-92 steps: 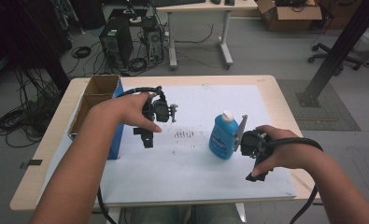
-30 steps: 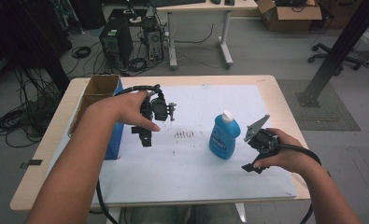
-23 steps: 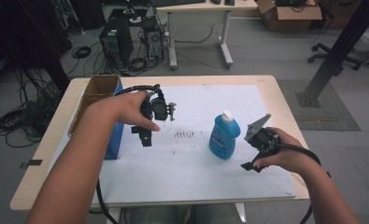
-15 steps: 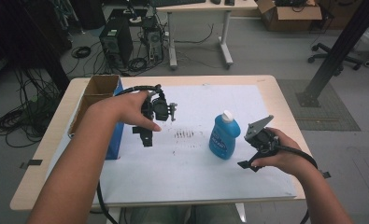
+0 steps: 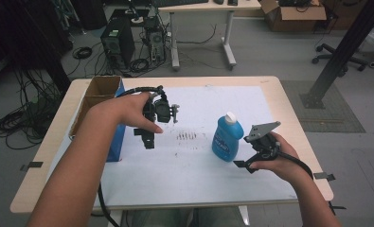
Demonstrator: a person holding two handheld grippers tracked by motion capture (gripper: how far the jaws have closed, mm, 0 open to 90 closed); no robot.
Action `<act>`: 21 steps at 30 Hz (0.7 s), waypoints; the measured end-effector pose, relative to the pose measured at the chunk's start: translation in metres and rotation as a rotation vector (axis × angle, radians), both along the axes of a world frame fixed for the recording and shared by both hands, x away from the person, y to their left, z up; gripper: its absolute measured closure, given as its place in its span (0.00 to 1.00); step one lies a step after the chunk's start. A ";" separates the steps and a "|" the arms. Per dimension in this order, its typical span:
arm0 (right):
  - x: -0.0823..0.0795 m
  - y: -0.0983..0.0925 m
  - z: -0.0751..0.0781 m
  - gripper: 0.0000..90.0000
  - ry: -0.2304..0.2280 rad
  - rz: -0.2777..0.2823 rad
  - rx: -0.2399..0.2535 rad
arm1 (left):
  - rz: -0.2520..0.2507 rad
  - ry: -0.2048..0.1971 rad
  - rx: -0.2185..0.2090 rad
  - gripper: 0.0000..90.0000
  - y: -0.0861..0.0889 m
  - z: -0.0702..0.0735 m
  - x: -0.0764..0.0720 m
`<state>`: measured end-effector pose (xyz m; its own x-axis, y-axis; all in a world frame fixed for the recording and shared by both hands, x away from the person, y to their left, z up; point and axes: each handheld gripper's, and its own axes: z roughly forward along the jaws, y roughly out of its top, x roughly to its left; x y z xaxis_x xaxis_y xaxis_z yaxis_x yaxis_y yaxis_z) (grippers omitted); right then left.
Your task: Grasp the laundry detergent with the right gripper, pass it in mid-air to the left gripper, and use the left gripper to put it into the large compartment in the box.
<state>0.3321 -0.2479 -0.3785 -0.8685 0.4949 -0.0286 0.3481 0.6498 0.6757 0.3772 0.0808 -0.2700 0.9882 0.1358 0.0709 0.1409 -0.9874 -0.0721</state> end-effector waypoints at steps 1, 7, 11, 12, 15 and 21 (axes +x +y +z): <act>0.000 0.000 -0.001 0.03 -0.006 -0.006 0.013 | -0.001 -0.003 -0.003 0.06 0.000 0.000 0.000; -0.002 0.003 -0.008 0.03 -0.025 -0.034 0.075 | -0.004 -0.007 -0.006 0.06 0.001 0.001 -0.002; -0.001 0.003 -0.012 0.03 -0.043 -0.050 0.102 | -0.008 -0.009 -0.005 0.06 0.002 0.002 -0.002; -0.001 0.003 -0.012 0.03 -0.043 -0.050 0.102 | -0.008 -0.009 -0.005 0.06 0.002 0.002 -0.002; -0.001 0.003 -0.017 0.02 -0.059 -0.068 0.131 | -0.001 -0.008 -0.007 0.06 0.002 0.002 -0.003; 0.000 0.003 -0.025 0.02 -0.088 -0.103 0.186 | -0.005 -0.012 -0.008 0.06 0.003 0.002 -0.004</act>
<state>0.3316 -0.2451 -0.4030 -0.8115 0.5844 -0.0019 0.3406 0.4756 0.8110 0.3733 0.0837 -0.2677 0.9880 0.1312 0.0812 0.1364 -0.9887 -0.0622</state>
